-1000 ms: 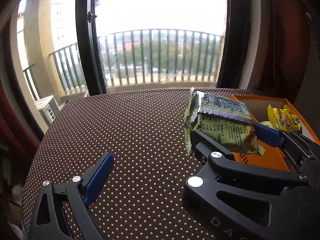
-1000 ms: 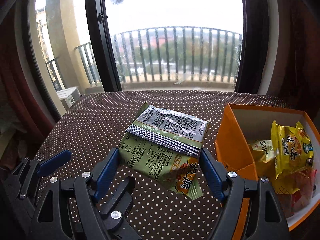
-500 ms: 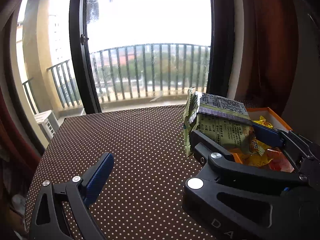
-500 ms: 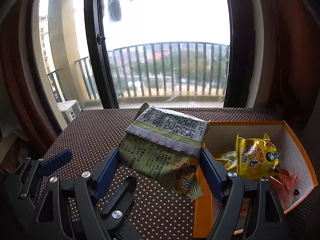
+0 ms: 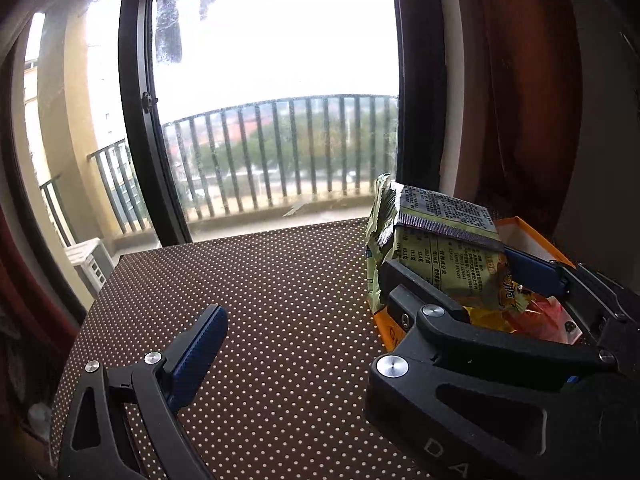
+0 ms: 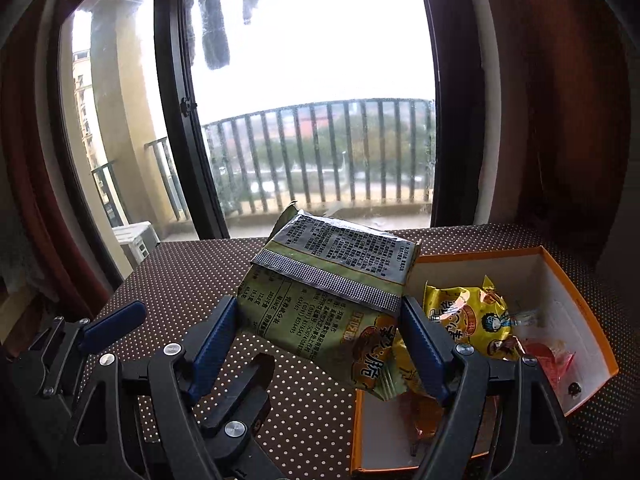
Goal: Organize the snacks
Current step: 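Carry the green snack bag with the right gripper over the box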
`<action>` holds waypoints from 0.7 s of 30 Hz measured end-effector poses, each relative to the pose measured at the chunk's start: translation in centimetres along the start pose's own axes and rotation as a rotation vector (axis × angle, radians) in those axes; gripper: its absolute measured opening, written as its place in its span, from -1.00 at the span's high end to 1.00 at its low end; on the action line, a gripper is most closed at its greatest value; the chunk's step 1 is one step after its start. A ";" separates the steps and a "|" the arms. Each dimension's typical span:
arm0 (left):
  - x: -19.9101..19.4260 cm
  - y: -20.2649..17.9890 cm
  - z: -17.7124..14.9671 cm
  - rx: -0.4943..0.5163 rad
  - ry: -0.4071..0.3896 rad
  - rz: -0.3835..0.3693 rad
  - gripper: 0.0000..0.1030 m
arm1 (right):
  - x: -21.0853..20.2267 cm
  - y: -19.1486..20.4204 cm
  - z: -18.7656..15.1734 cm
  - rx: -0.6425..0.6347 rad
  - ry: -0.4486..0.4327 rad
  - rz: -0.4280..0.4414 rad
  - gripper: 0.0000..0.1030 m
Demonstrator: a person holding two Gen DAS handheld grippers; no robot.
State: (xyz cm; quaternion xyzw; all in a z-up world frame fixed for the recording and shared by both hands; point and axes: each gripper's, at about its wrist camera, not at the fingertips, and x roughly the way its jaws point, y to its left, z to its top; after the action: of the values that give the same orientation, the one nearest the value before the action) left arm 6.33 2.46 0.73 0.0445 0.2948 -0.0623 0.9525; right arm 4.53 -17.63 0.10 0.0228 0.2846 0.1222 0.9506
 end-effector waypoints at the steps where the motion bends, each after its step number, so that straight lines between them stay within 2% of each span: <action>1: 0.3 -0.3 0.0 0.005 0.008 -0.002 -0.88 | 0.1 -0.4 -0.1 0.008 0.004 -0.001 -0.58; 15: 6.3 -5.0 0.9 0.095 0.120 -0.043 -0.88 | 3.5 -6.4 -1.1 0.128 0.099 -0.043 -0.58; 21: 7.6 -7.4 1.1 0.130 0.141 -0.083 -0.88 | 3.8 -8.8 -1.8 0.171 0.102 -0.089 -0.58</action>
State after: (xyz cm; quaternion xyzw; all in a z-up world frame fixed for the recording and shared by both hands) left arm 12.08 -5.68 -3.04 0.0981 0.3579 -0.1173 0.9212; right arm 8.49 -25.24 -4.43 0.0848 0.3427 0.0564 0.9339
